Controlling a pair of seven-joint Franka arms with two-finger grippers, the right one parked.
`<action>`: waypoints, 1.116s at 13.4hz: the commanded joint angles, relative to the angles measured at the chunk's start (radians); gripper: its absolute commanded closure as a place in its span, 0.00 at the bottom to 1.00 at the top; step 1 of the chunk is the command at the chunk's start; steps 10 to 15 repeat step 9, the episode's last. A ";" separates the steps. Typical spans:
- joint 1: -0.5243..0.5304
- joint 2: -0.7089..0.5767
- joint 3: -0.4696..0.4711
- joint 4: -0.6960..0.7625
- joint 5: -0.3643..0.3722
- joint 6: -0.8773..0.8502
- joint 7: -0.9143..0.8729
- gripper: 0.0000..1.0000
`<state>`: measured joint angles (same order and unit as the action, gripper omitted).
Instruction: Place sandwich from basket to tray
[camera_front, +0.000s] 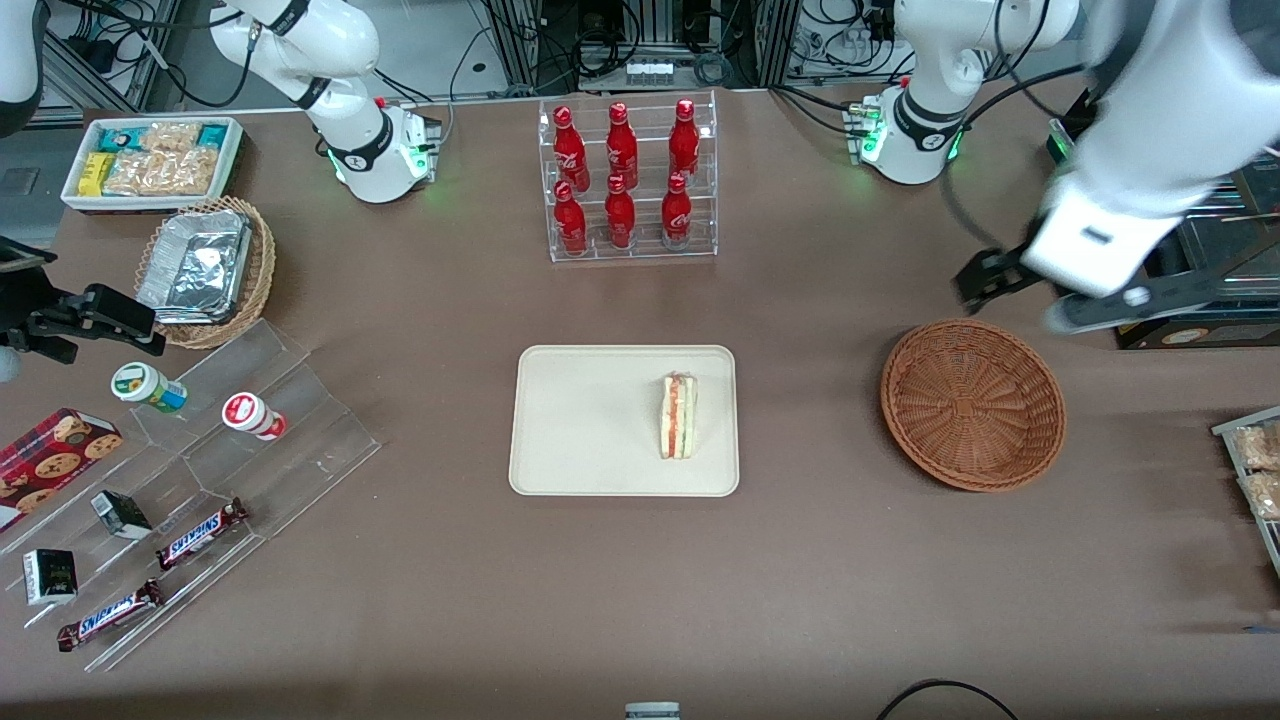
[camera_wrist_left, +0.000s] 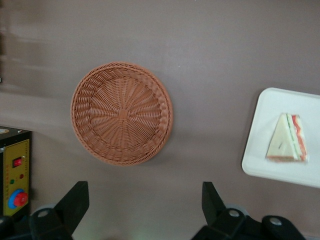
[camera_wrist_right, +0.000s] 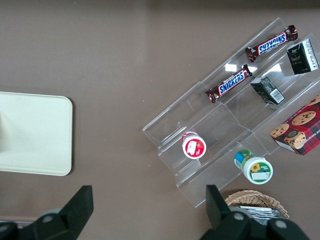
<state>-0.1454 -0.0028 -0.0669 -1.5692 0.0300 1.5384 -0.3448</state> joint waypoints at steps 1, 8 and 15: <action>0.108 -0.150 -0.014 -0.138 -0.082 -0.003 0.142 0.00; 0.109 -0.171 -0.007 -0.165 -0.078 -0.001 0.182 0.00; 0.102 -0.164 -0.008 -0.163 -0.073 -0.001 0.179 0.00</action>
